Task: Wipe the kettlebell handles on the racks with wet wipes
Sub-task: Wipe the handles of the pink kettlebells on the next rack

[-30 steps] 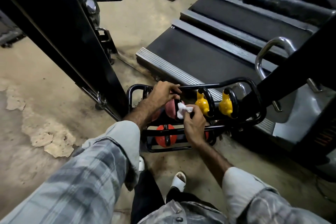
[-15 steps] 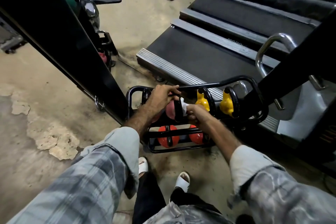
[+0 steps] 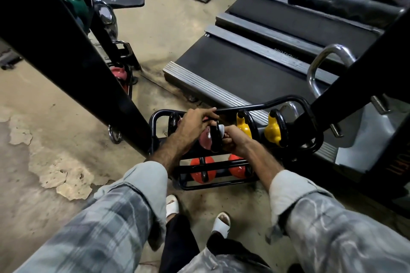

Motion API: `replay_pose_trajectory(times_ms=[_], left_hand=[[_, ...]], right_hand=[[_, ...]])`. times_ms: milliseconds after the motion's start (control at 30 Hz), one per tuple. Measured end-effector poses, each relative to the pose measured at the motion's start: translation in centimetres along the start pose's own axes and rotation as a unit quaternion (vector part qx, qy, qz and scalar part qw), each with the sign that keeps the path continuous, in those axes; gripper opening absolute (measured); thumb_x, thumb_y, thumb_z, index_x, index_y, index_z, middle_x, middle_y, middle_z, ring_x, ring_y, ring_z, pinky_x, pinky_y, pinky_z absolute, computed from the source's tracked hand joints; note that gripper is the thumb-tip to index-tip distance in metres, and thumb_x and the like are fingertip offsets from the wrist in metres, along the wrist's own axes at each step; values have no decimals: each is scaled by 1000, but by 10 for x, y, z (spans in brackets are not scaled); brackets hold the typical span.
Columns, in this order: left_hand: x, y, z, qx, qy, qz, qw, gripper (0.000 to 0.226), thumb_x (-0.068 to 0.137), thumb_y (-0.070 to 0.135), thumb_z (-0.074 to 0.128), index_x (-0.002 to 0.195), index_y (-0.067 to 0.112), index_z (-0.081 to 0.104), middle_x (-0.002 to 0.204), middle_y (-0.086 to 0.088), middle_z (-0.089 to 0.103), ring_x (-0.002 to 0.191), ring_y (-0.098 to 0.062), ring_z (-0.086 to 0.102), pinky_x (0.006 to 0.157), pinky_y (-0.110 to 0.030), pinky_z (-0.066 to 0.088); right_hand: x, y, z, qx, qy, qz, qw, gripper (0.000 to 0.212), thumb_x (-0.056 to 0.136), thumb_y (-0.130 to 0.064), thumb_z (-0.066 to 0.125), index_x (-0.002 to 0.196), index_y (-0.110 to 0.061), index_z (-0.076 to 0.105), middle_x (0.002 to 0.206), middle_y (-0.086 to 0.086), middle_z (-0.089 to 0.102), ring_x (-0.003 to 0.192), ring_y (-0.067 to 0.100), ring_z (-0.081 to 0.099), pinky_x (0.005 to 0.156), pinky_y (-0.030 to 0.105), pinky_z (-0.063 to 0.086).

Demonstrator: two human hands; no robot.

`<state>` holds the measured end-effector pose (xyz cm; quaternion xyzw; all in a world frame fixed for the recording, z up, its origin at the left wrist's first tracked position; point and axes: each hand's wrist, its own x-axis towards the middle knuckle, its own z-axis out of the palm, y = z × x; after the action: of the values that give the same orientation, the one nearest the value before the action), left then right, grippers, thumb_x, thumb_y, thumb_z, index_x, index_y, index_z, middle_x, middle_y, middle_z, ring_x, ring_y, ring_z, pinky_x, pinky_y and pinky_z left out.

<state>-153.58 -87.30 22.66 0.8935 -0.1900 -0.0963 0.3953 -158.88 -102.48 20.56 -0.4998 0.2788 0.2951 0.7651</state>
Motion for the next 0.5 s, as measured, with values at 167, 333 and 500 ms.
replay_pose_trajectory(times_ms=[167, 333, 500], left_hand=[[-14, 4, 15, -37, 39, -12, 998, 39, 85, -5, 59, 119, 14, 65, 135, 4, 56, 112, -1, 57, 88, 4, 35], [-45, 9, 36, -164, 191, -135, 958, 15, 89, 10, 63, 103, 14, 66, 96, 4, 67, 75, 5, 62, 68, -9, 51], [-63, 7, 43, -315, 157, -187, 917, 28, 88, 3, 64, 114, 13, 62, 108, -2, 68, 95, -2, 64, 84, -16, 53]], right_hand=[[-24, 28, -1, -102, 168, -193, 961, 12, 92, -17, 63, 98, -18, 73, 77, -4, 68, 58, 9, 60, 52, 24, 49], [-31, 41, 3, -308, 249, -382, 835, 16, 85, -18, 73, 100, -24, 76, 96, -10, 69, 88, -1, 62, 72, 8, 47], [5, 2, 18, -382, 264, -424, 777, 16, 83, -14, 72, 97, -20, 78, 93, -2, 69, 84, 2, 60, 75, 8, 44]])
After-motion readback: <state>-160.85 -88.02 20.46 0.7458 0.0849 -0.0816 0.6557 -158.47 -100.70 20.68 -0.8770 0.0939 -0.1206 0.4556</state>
